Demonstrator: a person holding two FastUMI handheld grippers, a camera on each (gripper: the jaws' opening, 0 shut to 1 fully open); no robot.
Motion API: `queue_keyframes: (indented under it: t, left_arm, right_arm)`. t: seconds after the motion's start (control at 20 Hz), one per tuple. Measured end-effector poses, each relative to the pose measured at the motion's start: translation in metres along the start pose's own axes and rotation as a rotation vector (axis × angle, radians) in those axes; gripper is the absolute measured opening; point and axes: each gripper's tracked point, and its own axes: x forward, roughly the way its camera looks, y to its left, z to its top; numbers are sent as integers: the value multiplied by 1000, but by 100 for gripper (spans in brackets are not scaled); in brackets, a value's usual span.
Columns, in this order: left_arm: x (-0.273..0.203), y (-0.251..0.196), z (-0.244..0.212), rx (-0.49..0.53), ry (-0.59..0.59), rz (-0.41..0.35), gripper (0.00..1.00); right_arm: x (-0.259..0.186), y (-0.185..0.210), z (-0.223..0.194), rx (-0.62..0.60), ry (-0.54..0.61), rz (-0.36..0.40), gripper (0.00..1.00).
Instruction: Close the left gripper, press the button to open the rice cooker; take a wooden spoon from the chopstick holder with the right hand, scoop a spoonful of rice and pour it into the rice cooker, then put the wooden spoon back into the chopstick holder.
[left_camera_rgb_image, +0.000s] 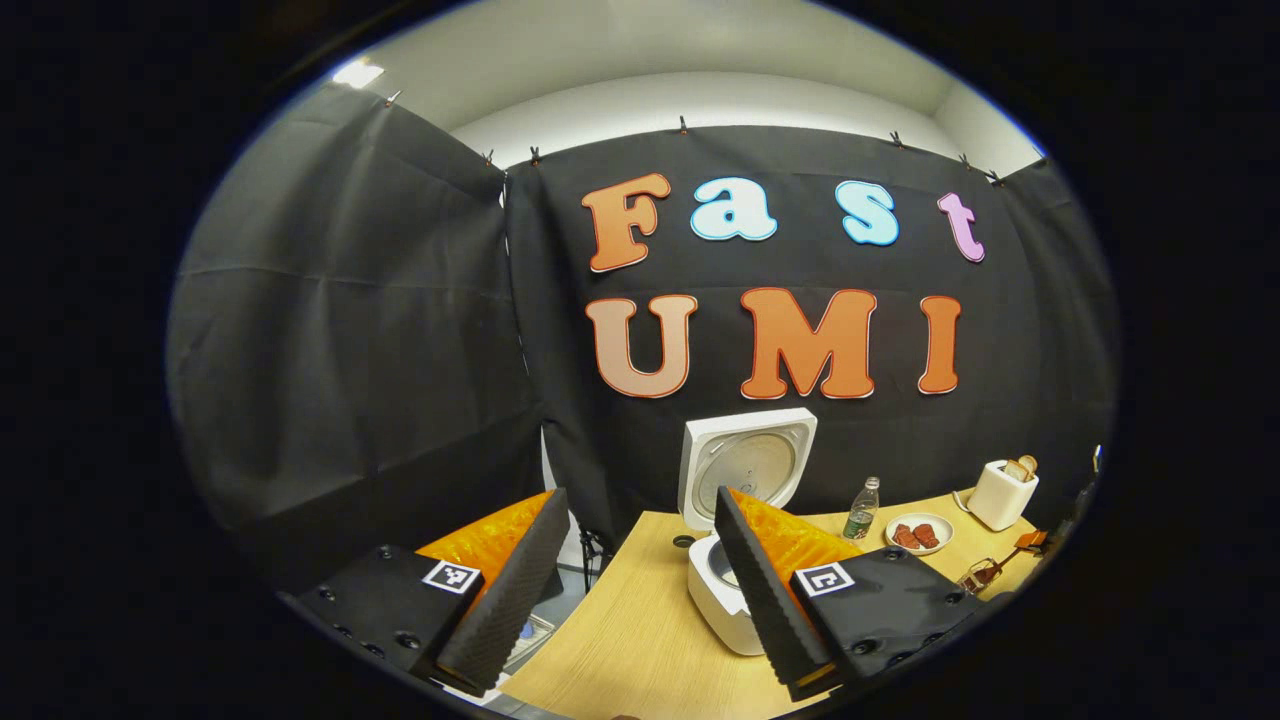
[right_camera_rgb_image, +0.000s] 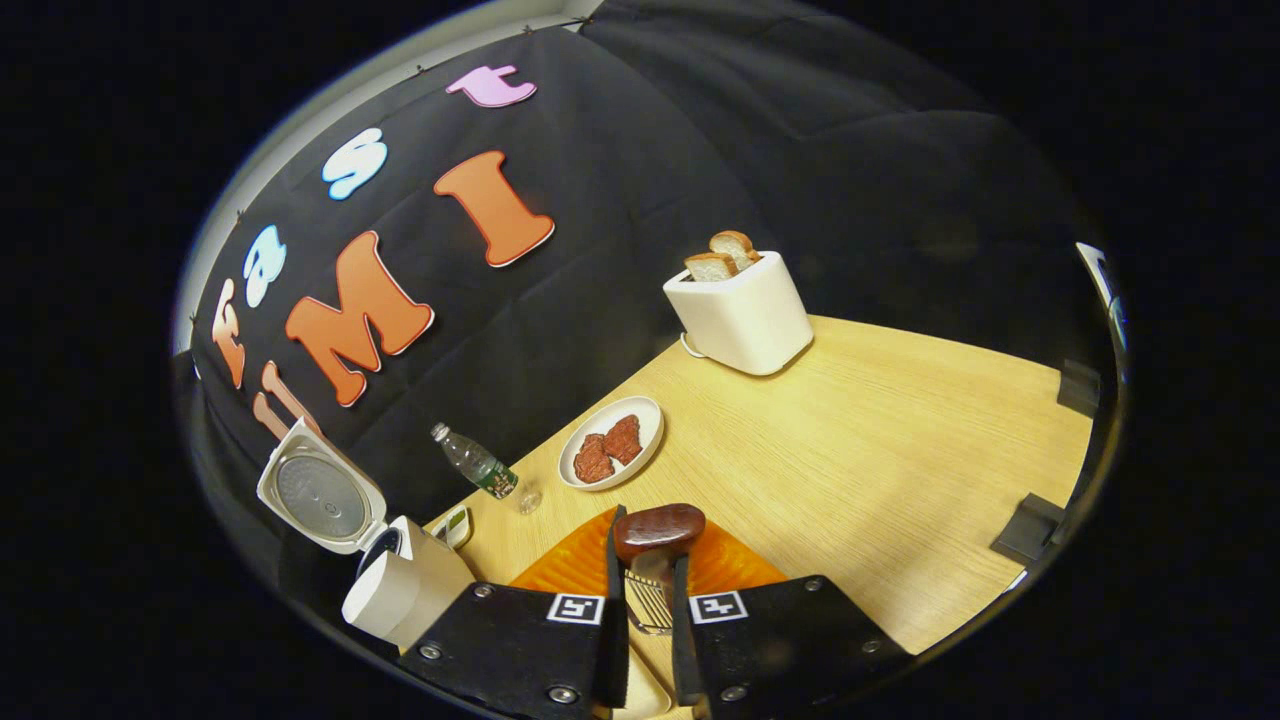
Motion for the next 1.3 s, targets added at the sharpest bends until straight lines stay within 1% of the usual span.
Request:
queue_keyframes:
  t: [0.15,0.35,0.5,0.7,0.85,0.95,1.05,1.2,1.3]
  left_arm:
    - [-1,1,3,-17,-8,-1,99]
    - [-1,3,3,-46,-8,-8,100]
    - [-1,7,4,-61,-13,-8,100]
    - [-7,16,5,-73,-18,5,100]
    - [-10,23,8,-69,-26,19,100]
    - [-14,27,9,-66,-30,27,100]
    - [-17,28,9,-69,-29,26,99]
    - [-22,30,10,-76,-28,28,97]
    - [-26,31,10,-70,-24,27,98]
  right_arm:
    - [-10,7,16,-9,-15,11,16]
    - [-33,23,41,-63,-51,23,16]
    - [-57,50,43,-136,-35,84,16]
    - [-87,91,40,-250,-56,161,16]
    - [-100,117,26,-310,-52,213,16]
    - [-108,131,12,-328,-36,247,16]
    - [-110,140,-7,-369,-14,269,16]
    - [-106,141,-35,-456,25,264,16]
    - [-102,139,-51,-495,45,247,17]
